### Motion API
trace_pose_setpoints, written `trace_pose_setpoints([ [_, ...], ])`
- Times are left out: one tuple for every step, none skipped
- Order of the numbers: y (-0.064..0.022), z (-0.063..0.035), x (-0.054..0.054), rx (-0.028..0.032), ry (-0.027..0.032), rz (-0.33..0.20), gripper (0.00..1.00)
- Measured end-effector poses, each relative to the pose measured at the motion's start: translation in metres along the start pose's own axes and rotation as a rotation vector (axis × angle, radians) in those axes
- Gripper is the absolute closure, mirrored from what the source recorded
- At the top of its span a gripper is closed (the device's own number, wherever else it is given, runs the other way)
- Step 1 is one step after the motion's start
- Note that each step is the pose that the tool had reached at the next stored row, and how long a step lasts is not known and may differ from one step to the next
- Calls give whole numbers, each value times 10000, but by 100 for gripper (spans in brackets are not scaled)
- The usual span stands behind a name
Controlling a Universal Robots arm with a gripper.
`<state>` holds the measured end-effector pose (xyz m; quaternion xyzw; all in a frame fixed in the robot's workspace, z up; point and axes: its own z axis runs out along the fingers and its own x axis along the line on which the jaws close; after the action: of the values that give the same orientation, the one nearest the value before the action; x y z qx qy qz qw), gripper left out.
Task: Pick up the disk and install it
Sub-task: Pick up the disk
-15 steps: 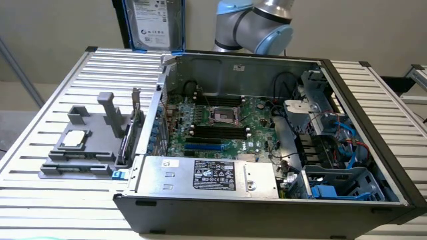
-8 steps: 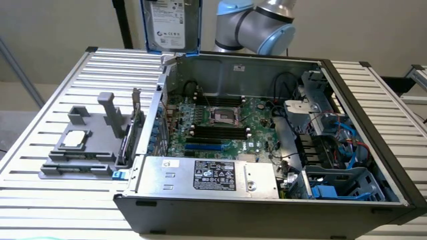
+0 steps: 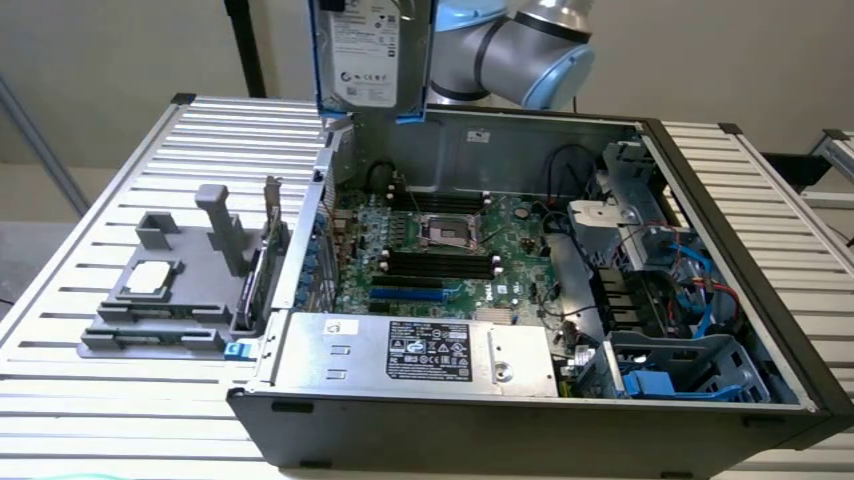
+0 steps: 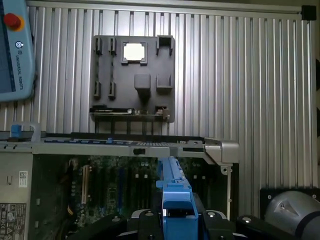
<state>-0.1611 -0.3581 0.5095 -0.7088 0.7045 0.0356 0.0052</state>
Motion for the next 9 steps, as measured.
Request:
trace_pose_setpoints([
  [-5, 3, 25, 0, -1, 4, 67],
  [-10, 7, 51, 0, -1, 11, 67],
  [-25, 9, 74, 1, -2, 14, 67],
  [-60, 8, 96, 0, -2, 13, 67],
  [-104, 6, 115, -1, -1, 13, 67],
  [-149, 3, 133, -2, -1, 14, 67],
  [-193, 0, 150, -3, -1, 14, 67],
  [-240, -3, 169, -4, 0, 14, 67],
  [-283, -5, 185, -3, -1, 14, 67],
])
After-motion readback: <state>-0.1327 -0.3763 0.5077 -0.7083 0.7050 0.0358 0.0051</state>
